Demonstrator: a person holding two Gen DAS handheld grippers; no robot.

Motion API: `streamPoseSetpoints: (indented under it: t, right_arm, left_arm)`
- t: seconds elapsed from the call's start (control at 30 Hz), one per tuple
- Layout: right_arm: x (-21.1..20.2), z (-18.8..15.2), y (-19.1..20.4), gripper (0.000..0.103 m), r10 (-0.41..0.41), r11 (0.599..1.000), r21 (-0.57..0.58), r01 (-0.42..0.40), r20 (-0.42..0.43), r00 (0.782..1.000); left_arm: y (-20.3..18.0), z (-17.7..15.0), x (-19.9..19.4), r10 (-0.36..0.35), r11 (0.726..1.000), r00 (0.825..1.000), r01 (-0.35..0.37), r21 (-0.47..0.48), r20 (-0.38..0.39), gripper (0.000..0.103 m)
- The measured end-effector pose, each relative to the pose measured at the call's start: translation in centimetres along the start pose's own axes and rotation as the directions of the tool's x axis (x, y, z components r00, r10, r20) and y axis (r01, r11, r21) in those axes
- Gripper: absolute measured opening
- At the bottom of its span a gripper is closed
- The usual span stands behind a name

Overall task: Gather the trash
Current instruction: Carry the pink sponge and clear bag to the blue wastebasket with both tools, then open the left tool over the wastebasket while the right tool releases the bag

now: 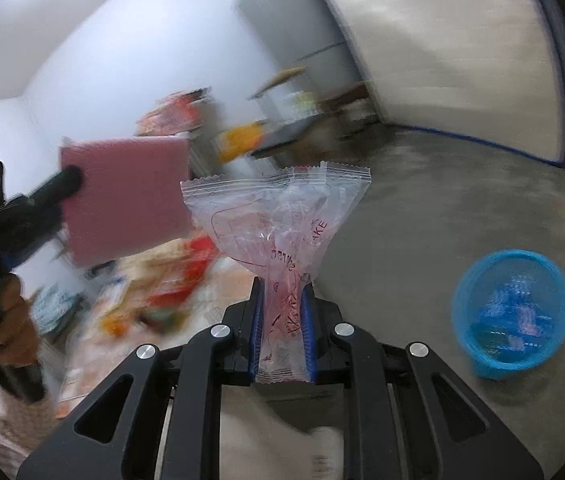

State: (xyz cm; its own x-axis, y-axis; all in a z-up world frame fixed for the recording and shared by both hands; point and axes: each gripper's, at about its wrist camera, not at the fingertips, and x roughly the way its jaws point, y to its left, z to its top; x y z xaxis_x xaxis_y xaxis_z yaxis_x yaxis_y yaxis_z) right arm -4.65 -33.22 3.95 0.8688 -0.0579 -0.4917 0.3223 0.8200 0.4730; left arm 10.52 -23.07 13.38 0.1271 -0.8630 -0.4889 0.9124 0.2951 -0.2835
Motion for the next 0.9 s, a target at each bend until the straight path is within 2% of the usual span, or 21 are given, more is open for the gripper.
streamPoseSetpoints:
  t: [0.03, 0.07, 0.13, 0.23, 0.27, 0.37, 0.5, 0.63, 0.67, 0.7, 0.73, 0.77, 0.87, 0.9]
  right_arm:
    - [-0.2, -0.1, -1.5, 0.017, -0.042, 0.999, 0.015, 0.042, 0.000, 0.999]
    - [-0.4, -0.3, -4.1, 0.017, -0.108, 0.993, 0.041, 0.108, -0.011, 0.994]
    - [0.0, -0.7, -8.0, 0.017, -0.175, 0.980, 0.087, 0.178, -0.044, 0.984]
    - [2.1, -1.5, -14.4, 0.017, -0.261, 0.950, 0.145, 0.278, -0.127, 0.957]
    - [3.0, -1.5, -15.8, 0.017, -0.271, 0.943, 0.157, 0.294, -0.152, 0.950]
    - [5.5, -2.0, -21.1, 0.017, -0.293, 0.922, 0.190, 0.338, -0.230, 0.928]
    - [9.1, -2.0, -25.9, 0.017, -0.301, 0.908, 0.197, 0.370, -0.309, 0.902]
    - [12.1, -1.8, -29.2, 0.022, -0.319, 0.900, 0.177, 0.398, -0.354, 0.879]
    - [12.9, -1.8, -29.8, 0.031, -0.326, 0.897, 0.176, 0.406, -0.357, 0.875]
    - [13.8, -1.9, -30.9, 0.036, -0.335, 0.893, 0.172, 0.416, -0.363, 0.870]
    - [14.6, -2.1, -31.7, 0.049, -0.339, 0.891, 0.165, 0.422, -0.375, 0.863]
    - [16.0, -2.6, -33.1, 0.051, -0.353, 0.881, 0.156, 0.448, -0.415, 0.838]
    - [18.1, -3.8, -35.0, 0.051, -0.413, 0.850, 0.104, 0.517, -0.478, 0.775]
    - [18.1, -4.0, -35.1, 0.051, -0.429, 0.845, 0.091, 0.528, -0.474, 0.769]
  left_arm:
    - [-0.4, 0.0, 1.7, -0.026, 1.000, 0.999, 0.025, -0.009, -0.021, 0.024]
    - [-1.0, 0.0, 5.3, -0.068, 0.997, 0.996, 0.066, -0.036, -0.065, 0.024]
    - [-1.6, -0.4, 10.3, -0.111, 0.992, 0.985, 0.102, -0.071, -0.133, 0.024]
    - [-1.9, -2.0, 19.4, -0.163, 0.980, 0.952, 0.126, -0.156, -0.259, 0.024]
    - [-1.7, -2.8, 22.6, -0.173, 0.975, 0.936, 0.119, -0.186, -0.308, 0.024]
    - [-0.7, -5.3, 30.1, -0.151, 0.976, 0.901, 0.071, -0.207, -0.406, 0.024]
    - [0.4, -8.6, 37.9, -0.159, 0.965, 0.850, 0.026, -0.261, -0.502, 0.024]
    - [2.0, -11.0, 43.5, -0.146, 0.961, 0.818, -0.018, -0.278, -0.557, 0.028]
    - [2.6, -11.5, 44.2, -0.137, 0.959, 0.814, -0.035, -0.283, -0.564, 0.040]
    - [3.3, -11.9, 45.1, -0.121, 0.953, 0.813, -0.064, -0.295, -0.569, 0.058]
    - [4.0, -12.1, 45.2, -0.106, 0.950, 0.815, -0.086, -0.300, -0.569, 0.066]
    - [4.6, -12.3, 45.3, -0.087, 0.944, 0.822, -0.114, -0.311, -0.563, 0.070]
    - [5.0, -12.1, 44.5, -0.115, 0.936, 0.837, -0.090, -0.342, -0.535, 0.070]
    - [5.0, -11.9, 43.9, -0.111, 0.939, 0.848, -0.081, -0.334, -0.518, 0.070]
